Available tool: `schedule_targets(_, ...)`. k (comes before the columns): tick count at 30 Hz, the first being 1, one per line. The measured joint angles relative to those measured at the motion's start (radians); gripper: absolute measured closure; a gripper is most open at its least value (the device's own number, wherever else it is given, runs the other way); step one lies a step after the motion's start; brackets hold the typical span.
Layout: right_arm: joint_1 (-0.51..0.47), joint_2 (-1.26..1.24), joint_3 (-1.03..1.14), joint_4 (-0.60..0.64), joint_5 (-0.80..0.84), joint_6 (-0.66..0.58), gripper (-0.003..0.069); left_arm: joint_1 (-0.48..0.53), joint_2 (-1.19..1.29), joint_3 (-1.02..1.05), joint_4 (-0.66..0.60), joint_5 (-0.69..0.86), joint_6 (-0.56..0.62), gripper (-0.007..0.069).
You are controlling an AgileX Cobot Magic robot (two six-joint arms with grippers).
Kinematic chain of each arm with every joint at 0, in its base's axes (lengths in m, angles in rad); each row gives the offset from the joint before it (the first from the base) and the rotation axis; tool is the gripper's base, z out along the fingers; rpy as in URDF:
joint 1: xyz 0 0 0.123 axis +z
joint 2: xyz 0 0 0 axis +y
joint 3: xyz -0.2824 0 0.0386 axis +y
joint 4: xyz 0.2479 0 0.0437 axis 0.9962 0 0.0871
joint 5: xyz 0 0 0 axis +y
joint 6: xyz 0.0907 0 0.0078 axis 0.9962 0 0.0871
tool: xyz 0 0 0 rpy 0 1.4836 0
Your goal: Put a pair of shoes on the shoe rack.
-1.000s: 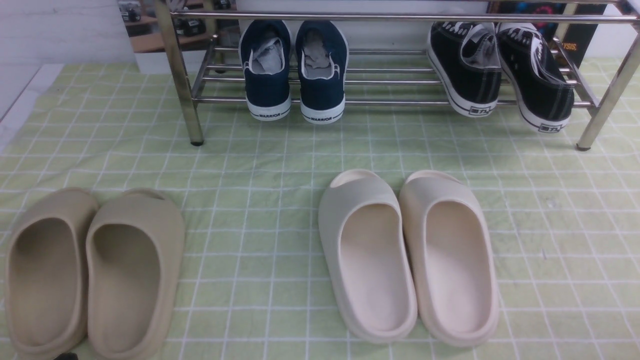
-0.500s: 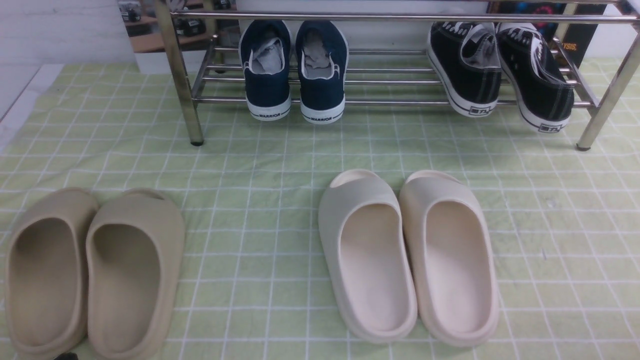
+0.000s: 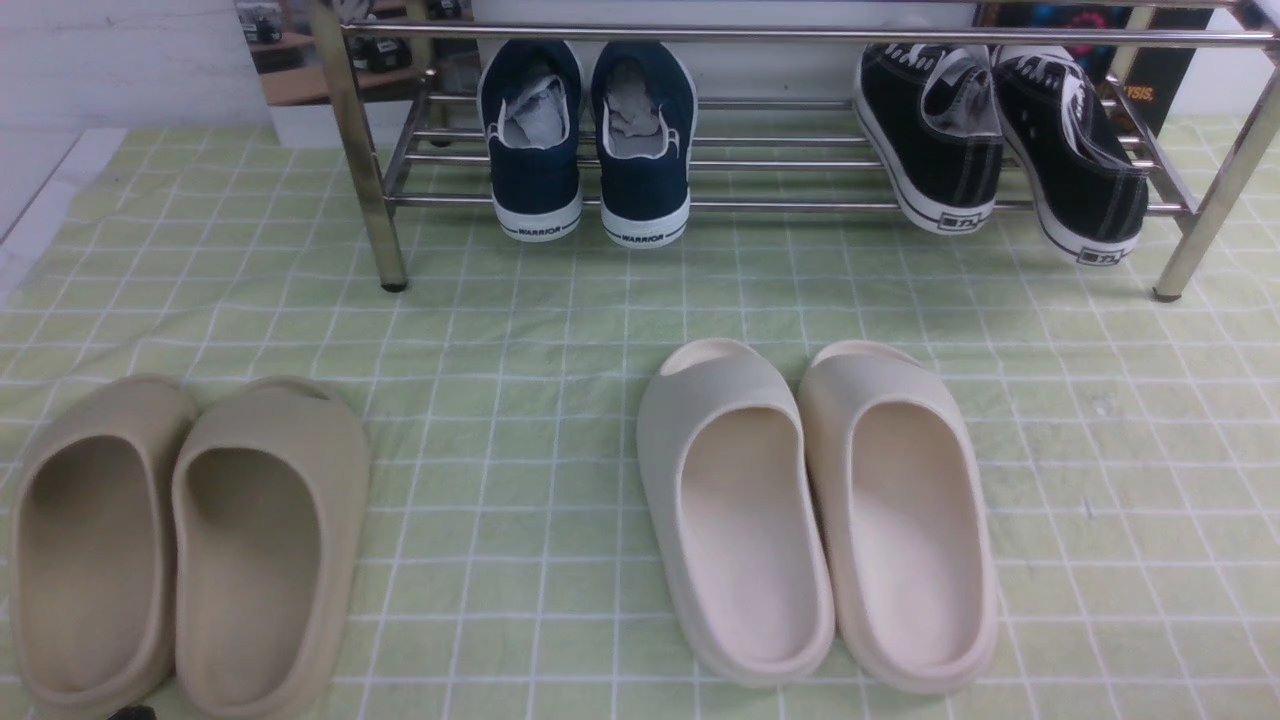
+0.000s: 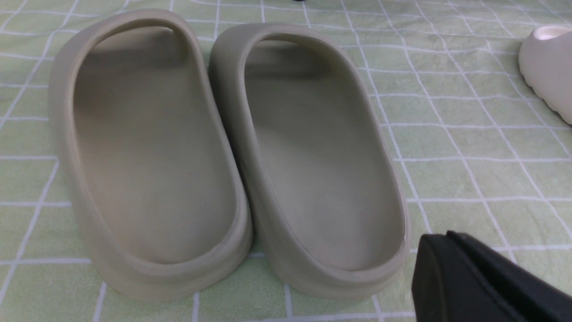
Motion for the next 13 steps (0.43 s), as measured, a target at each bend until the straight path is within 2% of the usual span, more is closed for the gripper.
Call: schedule_targets(13, 0.0, 0.0, 0.0, 0.0, 0.0, 0.0, 0.0415, 0.0, 0.0, 0.0, 0.0, 0.0, 0.0, 0.0624)
